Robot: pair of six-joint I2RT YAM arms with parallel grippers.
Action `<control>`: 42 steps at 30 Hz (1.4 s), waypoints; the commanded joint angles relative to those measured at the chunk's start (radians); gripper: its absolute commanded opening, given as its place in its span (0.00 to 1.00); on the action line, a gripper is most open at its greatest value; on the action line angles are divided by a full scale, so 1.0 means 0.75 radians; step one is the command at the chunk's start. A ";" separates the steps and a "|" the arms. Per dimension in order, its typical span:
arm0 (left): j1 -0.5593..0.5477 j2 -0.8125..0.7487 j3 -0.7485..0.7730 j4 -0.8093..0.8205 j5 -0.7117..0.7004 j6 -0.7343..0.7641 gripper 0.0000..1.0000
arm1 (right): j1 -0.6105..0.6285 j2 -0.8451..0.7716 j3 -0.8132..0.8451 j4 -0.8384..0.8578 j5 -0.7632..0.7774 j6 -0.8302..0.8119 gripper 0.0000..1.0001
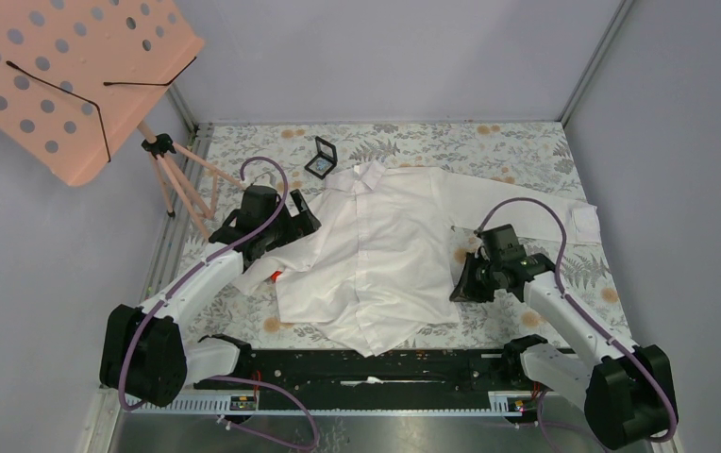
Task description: Pin the brooch onto the clothing
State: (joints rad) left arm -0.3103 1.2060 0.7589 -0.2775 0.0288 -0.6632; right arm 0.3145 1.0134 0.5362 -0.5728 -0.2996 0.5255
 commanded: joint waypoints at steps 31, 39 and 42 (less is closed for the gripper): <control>0.023 -0.033 0.072 0.072 -0.001 0.047 0.99 | -0.028 0.348 0.477 -0.071 0.343 -0.163 0.79; 0.035 -0.035 0.048 0.104 0.034 0.049 0.99 | -0.045 0.308 0.247 0.008 0.276 -0.051 0.71; 0.038 -0.049 0.041 0.108 0.040 0.050 0.99 | -0.045 0.370 0.244 0.063 0.267 -0.028 0.69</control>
State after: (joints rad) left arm -0.2901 1.2053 0.7914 -0.2592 0.0414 -0.6365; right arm 0.2832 1.2526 0.7166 -0.5903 -0.0769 0.4599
